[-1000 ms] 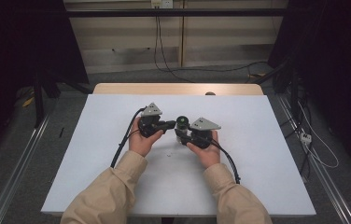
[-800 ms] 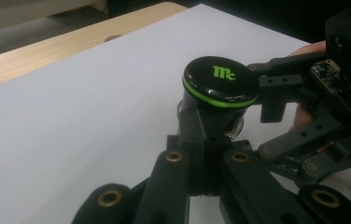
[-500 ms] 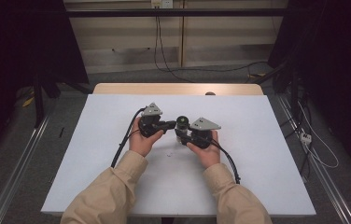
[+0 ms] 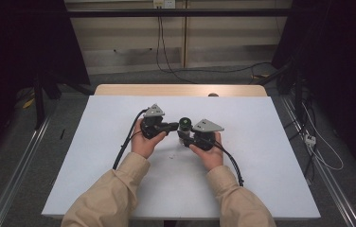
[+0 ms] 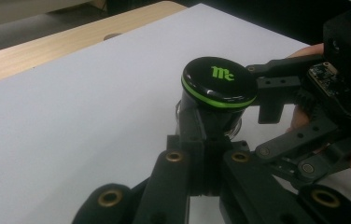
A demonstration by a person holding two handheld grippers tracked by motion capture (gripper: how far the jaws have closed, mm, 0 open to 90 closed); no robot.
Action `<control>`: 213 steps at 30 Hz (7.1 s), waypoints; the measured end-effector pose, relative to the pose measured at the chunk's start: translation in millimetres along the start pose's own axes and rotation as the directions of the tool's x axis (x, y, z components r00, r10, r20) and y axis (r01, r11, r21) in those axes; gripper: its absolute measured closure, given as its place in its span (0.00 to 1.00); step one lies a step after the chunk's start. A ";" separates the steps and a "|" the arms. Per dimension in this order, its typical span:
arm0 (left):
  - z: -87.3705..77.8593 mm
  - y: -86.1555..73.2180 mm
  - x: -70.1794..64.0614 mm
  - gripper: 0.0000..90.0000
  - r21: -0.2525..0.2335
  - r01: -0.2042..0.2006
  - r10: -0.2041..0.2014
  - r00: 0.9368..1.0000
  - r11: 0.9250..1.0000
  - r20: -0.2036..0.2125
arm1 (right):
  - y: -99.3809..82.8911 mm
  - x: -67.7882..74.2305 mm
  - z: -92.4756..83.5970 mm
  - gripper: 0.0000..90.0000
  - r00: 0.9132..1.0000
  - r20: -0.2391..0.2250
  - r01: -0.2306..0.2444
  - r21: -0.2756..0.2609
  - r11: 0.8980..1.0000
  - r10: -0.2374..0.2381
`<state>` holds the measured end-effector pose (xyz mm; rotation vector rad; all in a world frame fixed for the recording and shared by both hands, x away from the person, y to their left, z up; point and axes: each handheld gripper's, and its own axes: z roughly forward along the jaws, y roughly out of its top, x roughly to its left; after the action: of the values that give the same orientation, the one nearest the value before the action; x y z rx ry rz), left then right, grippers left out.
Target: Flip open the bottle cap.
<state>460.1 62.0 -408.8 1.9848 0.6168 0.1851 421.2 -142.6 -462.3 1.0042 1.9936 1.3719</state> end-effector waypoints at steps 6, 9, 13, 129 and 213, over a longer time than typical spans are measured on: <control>0.1 0.3 -0.6 1.00 0.000 0.001 -0.001 1.000 1.000 -0.001 | 0.0 0.1 0.0 0.59 1.000 0.001 0.000 0.000 1.000 0.000; 0.2 0.8 -0.8 1.00 0.004 -0.008 0.008 1.000 1.000 -0.004 | 0.0 0.0 0.0 0.59 1.000 0.001 -0.001 0.000 1.000 0.001; 0.2 0.9 -1.0 1.00 0.005 -0.005 0.005 1.000 1.000 -0.004 | 0.0 0.1 0.0 0.59 1.000 0.001 -0.001 0.001 1.000 0.001; -5.4 23.7 -13.2 1.00 0.011 -0.037 0.037 0.999 0.999 -0.031 | 0.2 0.8 0.3 0.59 1.000 0.008 0.002 0.006 1.000 -0.002; 6.7 42.7 -17.5 1.00 -0.019 -0.029 0.029 1.000 0.999 0.001 | 0.1 1.1 0.3 0.59 1.000 0.009 0.004 0.007 1.000 -0.004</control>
<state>462.3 32.6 -372.8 1.9761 0.5835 0.2071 420.8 -141.5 -462.3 1.0070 1.9939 1.3569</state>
